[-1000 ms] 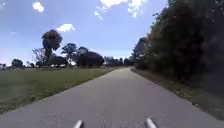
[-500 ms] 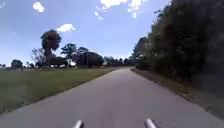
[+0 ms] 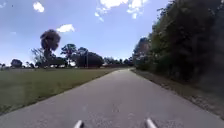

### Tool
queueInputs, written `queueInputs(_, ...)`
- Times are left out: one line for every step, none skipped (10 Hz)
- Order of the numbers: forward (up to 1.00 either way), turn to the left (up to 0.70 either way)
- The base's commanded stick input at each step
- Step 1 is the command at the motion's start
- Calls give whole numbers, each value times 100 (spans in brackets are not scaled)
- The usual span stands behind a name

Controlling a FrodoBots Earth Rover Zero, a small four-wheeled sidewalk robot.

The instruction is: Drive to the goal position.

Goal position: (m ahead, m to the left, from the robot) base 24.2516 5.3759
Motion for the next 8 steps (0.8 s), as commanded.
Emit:
queueInputs(50, 0)
queueInputs(50, 0)
queueInputs(50, 0)
queueInputs(50, 0)
queueInputs(50, 0)
queueInputs(50, 0)
queueInputs(50, 0)
queueInputs(50, 0)
